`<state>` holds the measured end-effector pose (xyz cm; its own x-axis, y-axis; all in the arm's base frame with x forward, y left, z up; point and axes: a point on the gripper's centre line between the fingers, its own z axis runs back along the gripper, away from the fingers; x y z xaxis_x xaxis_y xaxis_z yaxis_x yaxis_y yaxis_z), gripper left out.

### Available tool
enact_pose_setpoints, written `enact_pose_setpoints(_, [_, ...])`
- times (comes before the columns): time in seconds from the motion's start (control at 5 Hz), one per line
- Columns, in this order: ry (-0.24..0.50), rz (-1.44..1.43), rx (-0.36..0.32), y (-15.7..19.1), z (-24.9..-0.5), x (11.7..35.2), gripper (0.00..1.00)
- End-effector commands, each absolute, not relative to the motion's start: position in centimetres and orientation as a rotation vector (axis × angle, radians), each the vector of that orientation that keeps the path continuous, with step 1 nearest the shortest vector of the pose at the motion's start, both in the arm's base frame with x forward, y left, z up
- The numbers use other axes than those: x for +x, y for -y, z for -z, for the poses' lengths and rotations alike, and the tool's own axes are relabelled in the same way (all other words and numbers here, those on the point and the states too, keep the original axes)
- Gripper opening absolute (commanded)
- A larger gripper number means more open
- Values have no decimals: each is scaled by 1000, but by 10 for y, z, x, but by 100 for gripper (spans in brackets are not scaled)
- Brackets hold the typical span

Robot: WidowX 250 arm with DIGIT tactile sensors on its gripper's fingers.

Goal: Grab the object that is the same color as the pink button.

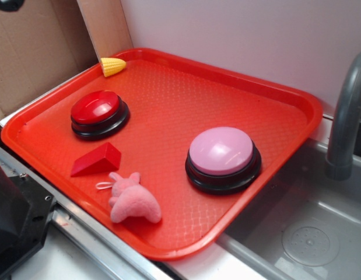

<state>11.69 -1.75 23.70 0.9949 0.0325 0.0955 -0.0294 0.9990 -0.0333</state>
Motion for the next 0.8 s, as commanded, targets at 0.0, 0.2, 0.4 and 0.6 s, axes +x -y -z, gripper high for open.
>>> enact_pose_setpoints(0.0, [96,-31,-32,17,-237,117,100])
enact_pose_setpoints(0.2, [113,-82,-59,39,-215,130,100])
enact_pose_setpoints(0.4, [96,-173,-70,59,-192,139,100])
enact_pose_setpoints(0.6, [57,-233,-49,72,-170,145,100])
